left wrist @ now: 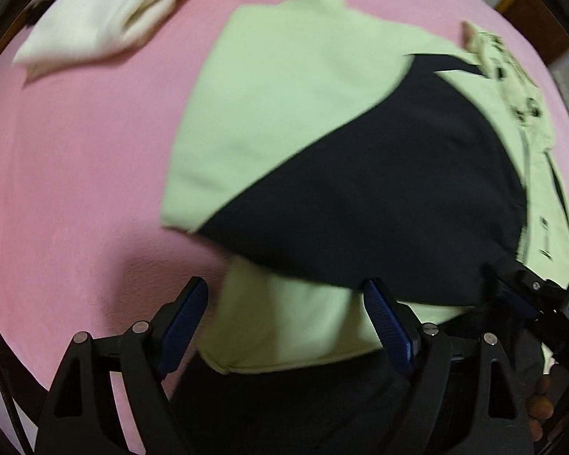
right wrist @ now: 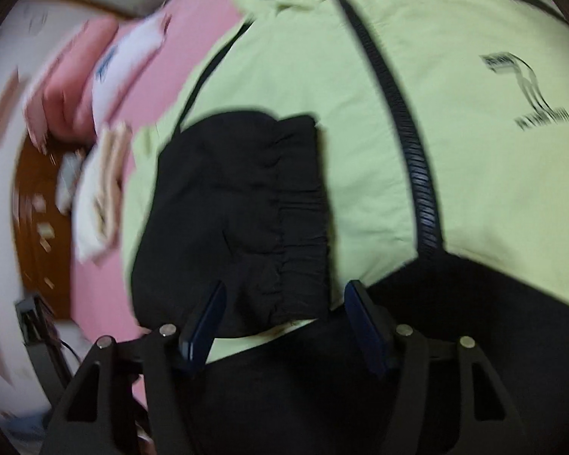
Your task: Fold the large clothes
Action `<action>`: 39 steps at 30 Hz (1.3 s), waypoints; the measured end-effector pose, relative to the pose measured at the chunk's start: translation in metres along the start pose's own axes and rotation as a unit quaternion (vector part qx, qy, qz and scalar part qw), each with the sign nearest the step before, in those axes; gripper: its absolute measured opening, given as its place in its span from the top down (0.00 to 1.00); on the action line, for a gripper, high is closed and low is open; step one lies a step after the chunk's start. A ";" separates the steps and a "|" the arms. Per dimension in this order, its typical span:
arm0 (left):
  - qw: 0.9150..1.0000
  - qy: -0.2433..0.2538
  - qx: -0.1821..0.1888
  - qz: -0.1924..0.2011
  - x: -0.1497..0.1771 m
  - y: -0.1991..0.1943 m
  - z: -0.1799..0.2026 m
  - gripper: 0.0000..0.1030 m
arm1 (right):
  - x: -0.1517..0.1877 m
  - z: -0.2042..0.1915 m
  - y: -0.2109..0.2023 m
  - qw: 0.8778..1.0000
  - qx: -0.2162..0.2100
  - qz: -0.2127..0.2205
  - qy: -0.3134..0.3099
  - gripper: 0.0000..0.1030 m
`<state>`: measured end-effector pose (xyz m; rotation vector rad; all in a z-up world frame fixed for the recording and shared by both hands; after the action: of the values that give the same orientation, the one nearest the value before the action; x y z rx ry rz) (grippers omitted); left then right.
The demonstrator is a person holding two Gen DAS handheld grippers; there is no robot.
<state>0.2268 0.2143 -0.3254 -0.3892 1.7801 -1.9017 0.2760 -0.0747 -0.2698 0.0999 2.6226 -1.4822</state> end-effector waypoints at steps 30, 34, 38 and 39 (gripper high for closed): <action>0.995 -0.085 -0.014 0.053 0.007 0.009 -0.058 0.21 | -0.026 0.130 -0.096 0.978 0.187 0.085 0.039 0.77; 0.994 -0.096 -0.010 0.055 -0.009 0.018 -0.042 0.22 | -0.016 0.137 -0.101 0.967 0.228 0.103 0.051 0.77; 0.995 -0.082 -0.026 0.048 -0.010 0.024 -0.041 0.22 | -0.004 0.143 -0.122 0.945 0.290 0.101 0.109 0.77; 0.995 -0.078 -0.030 0.049 -0.010 0.025 -0.041 0.22 | 0.001 0.147 -0.127 0.942 0.295 0.106 0.119 0.77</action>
<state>0.2173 0.2537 -0.3528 -0.4503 1.7229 -1.7053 0.2715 -0.2660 -0.2370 0.6313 2.1286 -2.2264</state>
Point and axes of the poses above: each gripper's, at about its wrist camera, not at the fingertips, and y roughly the way its jaws point, z to its right, x to its underside, the point moved 1 cm from there along y, roughly the way its jaws point, and after that the axes turned 6 degrees about -y, right-handed, at the moved point
